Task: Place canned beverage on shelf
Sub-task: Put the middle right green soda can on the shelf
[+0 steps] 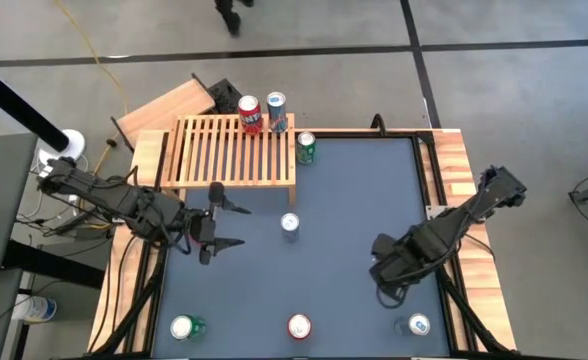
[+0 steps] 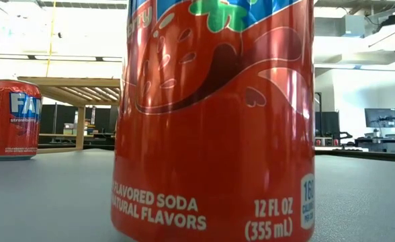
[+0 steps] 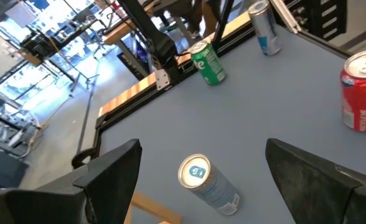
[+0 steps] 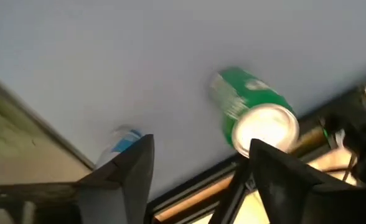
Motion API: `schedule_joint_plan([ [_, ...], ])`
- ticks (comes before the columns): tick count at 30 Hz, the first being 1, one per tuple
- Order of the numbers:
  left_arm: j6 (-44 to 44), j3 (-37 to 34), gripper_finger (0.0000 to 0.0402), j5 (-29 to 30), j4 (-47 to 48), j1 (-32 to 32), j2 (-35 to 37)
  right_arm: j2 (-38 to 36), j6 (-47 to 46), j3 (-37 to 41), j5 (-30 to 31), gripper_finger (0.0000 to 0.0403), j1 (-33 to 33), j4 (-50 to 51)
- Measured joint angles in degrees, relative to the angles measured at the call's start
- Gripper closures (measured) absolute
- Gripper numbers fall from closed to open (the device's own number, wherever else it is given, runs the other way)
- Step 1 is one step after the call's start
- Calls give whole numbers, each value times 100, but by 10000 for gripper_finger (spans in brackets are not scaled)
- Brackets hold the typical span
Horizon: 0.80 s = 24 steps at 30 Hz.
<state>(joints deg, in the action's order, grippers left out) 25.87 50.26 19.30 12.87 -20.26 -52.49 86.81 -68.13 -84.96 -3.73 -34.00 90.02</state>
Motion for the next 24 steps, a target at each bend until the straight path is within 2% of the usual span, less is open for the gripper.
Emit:
schedule_joint_plan([
  [4,-81,0,70,-260,-67,156,0,-642,-907,705,-17,133,-4,-19],
  [7,-120,0,70,-303,-88,239,0,-1026,-934,1155,-195,127,53,-242],
  [13,-304,2,70,-468,-81,369,0,-1223,576,1703,-202,126,-26,-298],
  [24,-511,4,70,-523,-79,392,0,-1216,2570,1983,-65,126,7,-235],
])
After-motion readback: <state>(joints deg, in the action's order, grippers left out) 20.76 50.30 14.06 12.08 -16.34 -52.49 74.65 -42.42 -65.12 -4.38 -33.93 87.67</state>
